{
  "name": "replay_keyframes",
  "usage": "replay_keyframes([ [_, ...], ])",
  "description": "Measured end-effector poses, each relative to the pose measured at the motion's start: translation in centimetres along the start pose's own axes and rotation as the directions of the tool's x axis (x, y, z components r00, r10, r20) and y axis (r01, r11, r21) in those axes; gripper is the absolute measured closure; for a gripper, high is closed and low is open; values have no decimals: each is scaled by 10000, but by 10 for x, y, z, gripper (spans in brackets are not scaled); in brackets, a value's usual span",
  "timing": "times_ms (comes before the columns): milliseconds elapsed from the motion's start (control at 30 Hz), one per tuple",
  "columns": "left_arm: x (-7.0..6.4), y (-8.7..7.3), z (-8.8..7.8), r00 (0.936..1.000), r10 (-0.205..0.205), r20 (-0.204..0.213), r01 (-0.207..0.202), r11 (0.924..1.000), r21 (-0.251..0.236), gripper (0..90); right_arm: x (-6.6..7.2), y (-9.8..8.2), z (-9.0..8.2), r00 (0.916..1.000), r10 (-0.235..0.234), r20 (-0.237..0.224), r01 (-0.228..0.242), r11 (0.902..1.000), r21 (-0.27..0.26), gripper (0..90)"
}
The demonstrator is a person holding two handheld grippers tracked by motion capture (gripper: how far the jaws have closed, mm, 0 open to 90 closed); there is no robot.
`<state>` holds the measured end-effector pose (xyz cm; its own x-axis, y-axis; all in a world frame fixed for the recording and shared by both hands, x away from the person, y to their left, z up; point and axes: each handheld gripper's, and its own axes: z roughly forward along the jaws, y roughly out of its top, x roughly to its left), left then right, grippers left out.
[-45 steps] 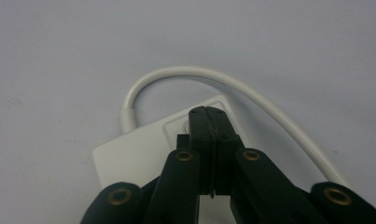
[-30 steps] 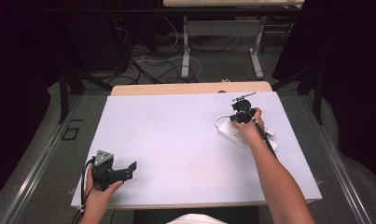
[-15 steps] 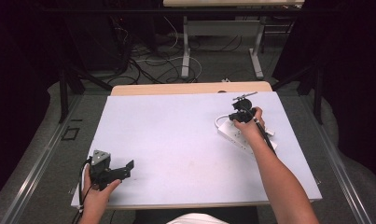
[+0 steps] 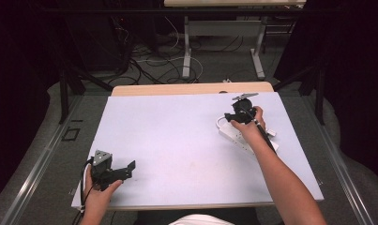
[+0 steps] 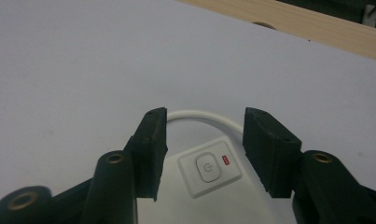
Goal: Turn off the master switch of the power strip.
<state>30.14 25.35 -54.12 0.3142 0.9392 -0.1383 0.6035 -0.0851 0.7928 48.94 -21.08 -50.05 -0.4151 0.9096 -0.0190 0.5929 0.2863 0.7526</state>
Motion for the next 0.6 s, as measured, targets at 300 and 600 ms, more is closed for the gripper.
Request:
replay_keyframes([
  [300,-1,-1,-2,9999,65,113,-65,10000,8,27,5,1,-5,9999,-111,-120,107,9994,-329,346],
  [600,-2,-1,-2,9999,63,95,-63,10000,20,27,3,3,-9,9991,77,-418,-95,9990,-428,139],
])
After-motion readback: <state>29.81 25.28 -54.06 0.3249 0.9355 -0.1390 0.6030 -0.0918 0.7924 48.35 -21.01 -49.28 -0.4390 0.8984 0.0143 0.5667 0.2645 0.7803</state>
